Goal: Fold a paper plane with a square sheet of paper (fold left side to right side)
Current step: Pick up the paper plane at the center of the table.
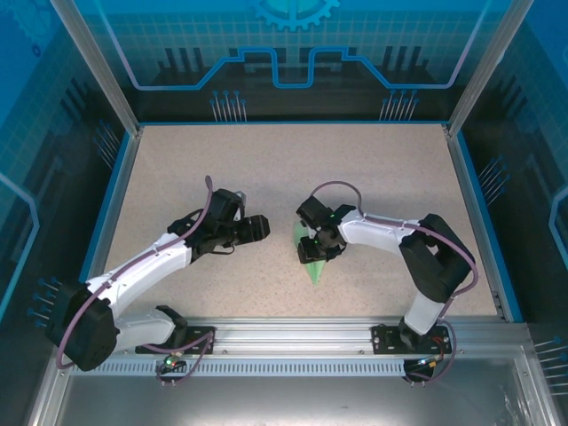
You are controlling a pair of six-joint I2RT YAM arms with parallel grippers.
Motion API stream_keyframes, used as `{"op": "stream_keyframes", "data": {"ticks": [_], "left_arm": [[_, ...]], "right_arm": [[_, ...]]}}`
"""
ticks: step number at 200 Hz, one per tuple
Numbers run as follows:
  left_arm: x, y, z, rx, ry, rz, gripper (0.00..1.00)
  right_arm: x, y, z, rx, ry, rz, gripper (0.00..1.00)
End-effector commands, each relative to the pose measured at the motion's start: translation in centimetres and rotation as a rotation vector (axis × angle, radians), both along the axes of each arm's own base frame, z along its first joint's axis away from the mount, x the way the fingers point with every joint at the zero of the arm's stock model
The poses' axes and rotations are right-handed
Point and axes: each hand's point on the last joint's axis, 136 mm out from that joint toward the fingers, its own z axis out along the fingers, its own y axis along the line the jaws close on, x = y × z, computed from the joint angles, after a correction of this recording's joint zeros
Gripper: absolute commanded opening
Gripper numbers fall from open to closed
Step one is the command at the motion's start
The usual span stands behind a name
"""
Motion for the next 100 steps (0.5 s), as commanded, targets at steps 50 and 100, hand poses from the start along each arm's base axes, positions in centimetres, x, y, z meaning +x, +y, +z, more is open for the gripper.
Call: {"op": "stream_keyframes", "data": {"ticks": [50,100], "left_arm": [[-0.1,1.0,-0.3,0.015,-0.005,0.022,0.76],[-0.2,1.1,0.0,0.016,-0.012,0.02,0.76]], "right_arm": [[-0.9,-1.0,-1.0,-0.109,0.03,0.0,0.39],[-0.9,0.1,-1.0,-0.072,0.037,0.0,0.24]]}}
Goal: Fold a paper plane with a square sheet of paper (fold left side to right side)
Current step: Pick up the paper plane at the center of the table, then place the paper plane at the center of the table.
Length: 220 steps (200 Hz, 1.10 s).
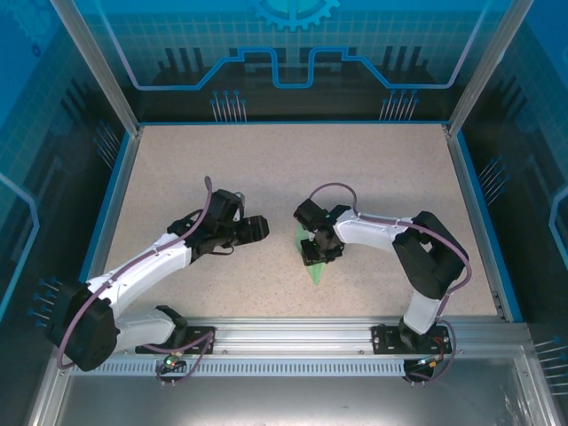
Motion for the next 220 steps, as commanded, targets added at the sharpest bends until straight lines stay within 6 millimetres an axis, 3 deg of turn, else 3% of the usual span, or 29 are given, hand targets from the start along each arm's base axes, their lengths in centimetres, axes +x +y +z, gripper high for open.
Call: {"op": "stream_keyframes", "data": {"ticks": [1,29,71,119,175,220], "left_arm": [[-0.1,0.8,0.3,0.012,-0.02,0.012,0.76],[-0.3,0.9,1.2,0.006,-0.047,0.003,0.81],[-0.7,1.2,2.2,-0.001,-0.08,0.0,0.86],[-1.1,1.3,1.9,-0.006,-0.071,-0.006,0.87],[-1.4,1.4,1.4,-0.002,-0.057,-0.006,0.88],[-1.4,1.5,1.5,0.001,-0.057,-0.003,0.88]], "right_arm": [[-0.5,0.8,0.0,0.0,0.018,0.005,0.24],[1.3,0.5,1.4,0.01,-0.01,-0.008,0.0],[7.4,-2.2,4.2,-0.041,-0.092,-0.075,0.0],[13.0,-4.2,2.4,-0.14,-0.071,-0.139,0.0],[14.5,-3.7,-0.2,-0.147,-0.014,-0.141,0.0],[14.1,-3.3,-1.9,-0.119,0.056,-0.119,0.14]]}}
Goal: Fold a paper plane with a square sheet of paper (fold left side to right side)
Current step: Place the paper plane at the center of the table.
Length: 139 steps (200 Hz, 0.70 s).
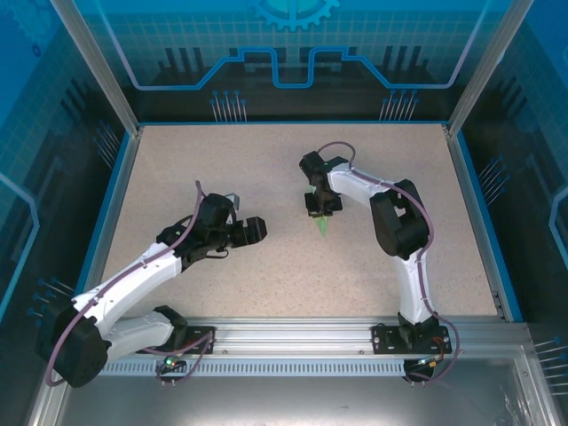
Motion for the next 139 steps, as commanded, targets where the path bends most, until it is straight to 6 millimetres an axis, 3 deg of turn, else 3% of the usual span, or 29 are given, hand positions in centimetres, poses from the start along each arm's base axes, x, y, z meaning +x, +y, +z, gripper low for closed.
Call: {"op": "stream_keyframes", "data": {"ticks": [1,52,139], "left_arm": [[-0.2,0.7,0.0,0.024,-0.007,-0.003,0.88],[-0.2,0.8,-0.1,0.029,-0.002,-0.001,0.88],[0.3,1.1,0.4,0.019,0.009,0.008,0.91]], "right_arm": [[-0.9,-0.3,-1.9,0.004,0.09,0.009,0.14],[-0.9,-0.4,-1.6,0.002,0.085,0.016,0.21],[-0.2,-0.6,3.2,0.01,-0.013,0.021,0.29]]}}
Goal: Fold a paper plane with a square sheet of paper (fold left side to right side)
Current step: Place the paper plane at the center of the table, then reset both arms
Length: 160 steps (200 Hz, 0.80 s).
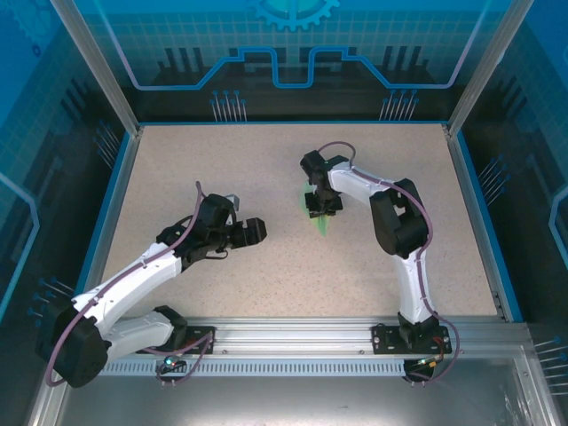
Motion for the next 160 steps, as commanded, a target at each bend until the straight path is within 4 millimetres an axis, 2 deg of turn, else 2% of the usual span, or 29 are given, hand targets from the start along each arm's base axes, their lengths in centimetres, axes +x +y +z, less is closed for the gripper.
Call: {"op": "stream_keyframes", "data": {"ticks": [1,57,77,92,110,134,145,160], "left_arm": [[0.3,0.6,0.6,0.004,0.001,0.003,0.91],[1.6,1.8,1.5,-0.057,0.002,0.037,0.92],[2.5,3.3,1.9,-0.075,-0.005,0.077,0.93],[3.3,5.0,2.4,-0.067,-0.027,0.121,0.93],[4.3,8.0,3.3,-0.007,-0.087,0.207,0.92],[5.1,12.4,4.3,0.15,-0.201,0.346,0.93],[5.3,14.1,4.5,0.22,-0.255,0.399,0.93],[5.3,15.9,4.3,0.288,-0.338,0.467,0.96]], "right_arm": [[0.0,-0.5,2.9,0.002,-0.035,0.003,0.29],[-0.4,-1.0,6.5,-0.003,-0.099,0.013,0.39],[-0.9,-1.9,9.1,-0.012,-0.168,0.02,0.43],[-1.2,-3.0,11.8,-0.019,-0.266,0.029,0.52],[-1.9,-5.2,14.6,-0.038,-0.387,0.029,0.65],[-3.0,-9.5,17.3,-0.062,-0.545,-0.025,0.88],[-3.4,-11.8,17.8,-0.078,-0.609,-0.072,0.99],[-4.1,-15.0,17.5,-0.078,-0.681,-0.15,0.99]]}}
